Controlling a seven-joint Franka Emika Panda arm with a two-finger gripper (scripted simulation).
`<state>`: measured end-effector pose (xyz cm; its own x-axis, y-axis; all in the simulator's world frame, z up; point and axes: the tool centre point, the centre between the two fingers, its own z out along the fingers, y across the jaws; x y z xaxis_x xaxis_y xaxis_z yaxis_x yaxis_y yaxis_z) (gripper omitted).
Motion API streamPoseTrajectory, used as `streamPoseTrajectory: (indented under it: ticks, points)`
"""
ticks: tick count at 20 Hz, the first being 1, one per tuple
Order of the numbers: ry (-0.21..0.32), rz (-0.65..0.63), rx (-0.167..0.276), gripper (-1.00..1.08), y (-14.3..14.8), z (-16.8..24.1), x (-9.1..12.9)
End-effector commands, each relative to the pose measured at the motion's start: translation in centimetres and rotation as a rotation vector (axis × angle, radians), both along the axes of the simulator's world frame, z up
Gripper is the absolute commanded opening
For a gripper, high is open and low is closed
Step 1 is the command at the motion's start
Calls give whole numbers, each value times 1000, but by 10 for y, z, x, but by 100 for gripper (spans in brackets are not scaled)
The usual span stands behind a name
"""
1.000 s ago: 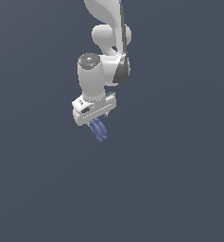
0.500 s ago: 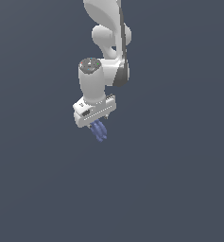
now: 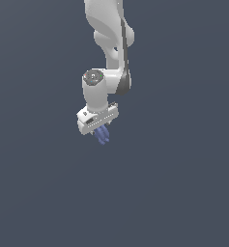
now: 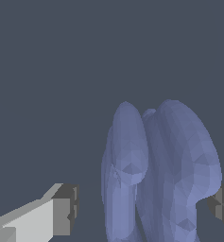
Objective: Pick up the object and move it to a goal position.
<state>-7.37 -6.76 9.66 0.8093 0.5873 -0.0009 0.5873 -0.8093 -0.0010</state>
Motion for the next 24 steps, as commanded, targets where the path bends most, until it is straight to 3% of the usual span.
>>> streamPoseTrajectory:
  ticks: [1,15,24]
  points:
    - [-1,0,0,-100,0,-1,1]
    - [-2,0,0,-100,-1,3,0]
    - [-2,0,0,-100,-7,42,-8]
